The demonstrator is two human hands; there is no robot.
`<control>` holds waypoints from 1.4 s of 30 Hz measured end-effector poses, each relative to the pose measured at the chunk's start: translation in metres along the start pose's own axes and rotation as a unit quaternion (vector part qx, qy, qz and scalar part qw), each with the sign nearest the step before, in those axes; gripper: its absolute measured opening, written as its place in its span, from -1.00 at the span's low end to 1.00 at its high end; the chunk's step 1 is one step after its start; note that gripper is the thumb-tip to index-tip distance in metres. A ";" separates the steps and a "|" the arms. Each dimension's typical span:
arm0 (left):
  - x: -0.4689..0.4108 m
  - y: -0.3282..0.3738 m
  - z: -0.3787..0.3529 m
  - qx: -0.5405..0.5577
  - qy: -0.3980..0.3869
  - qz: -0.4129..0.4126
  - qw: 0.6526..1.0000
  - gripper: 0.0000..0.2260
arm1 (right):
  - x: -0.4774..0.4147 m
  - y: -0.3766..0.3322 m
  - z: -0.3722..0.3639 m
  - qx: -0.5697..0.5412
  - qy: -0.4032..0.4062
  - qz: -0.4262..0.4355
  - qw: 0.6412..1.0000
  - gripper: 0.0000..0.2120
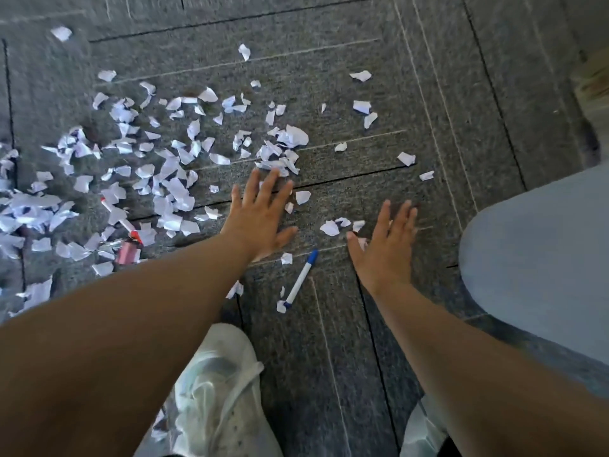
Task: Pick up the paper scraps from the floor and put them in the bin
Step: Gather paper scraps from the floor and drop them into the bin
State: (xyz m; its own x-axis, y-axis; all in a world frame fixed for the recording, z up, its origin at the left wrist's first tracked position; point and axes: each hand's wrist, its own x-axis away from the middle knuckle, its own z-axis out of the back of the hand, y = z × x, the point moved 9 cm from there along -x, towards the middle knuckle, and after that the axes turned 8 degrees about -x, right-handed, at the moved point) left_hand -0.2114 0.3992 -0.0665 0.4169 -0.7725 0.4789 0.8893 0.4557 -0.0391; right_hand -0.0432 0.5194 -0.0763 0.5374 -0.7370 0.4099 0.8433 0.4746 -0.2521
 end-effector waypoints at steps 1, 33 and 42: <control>-0.003 -0.001 0.000 -0.002 0.007 -0.001 1.000 -0.31 | -0.002 -0.013 -0.002 0.002 0.005 0.032 0.999 -0.22; -0.047 -0.071 0.031 -0.031 0.066 0.046 0.996 -0.38 | -0.122 -0.091 0.060 -0.090 0.076 0.170 0.978 -0.38; -0.069 -0.098 0.031 0.034 0.048 0.101 0.993 -0.37 | -0.112 -0.143 0.040 -0.067 -0.003 0.316 0.946 -0.48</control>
State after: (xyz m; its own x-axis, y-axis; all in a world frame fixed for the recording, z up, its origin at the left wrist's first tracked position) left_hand -0.3330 0.4222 -0.0685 0.6037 -0.6996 0.3823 0.7726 0.6317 -0.0640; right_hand -0.2242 0.5533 -0.0510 0.9352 -0.3230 0.1448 0.3468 0.7538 -0.5581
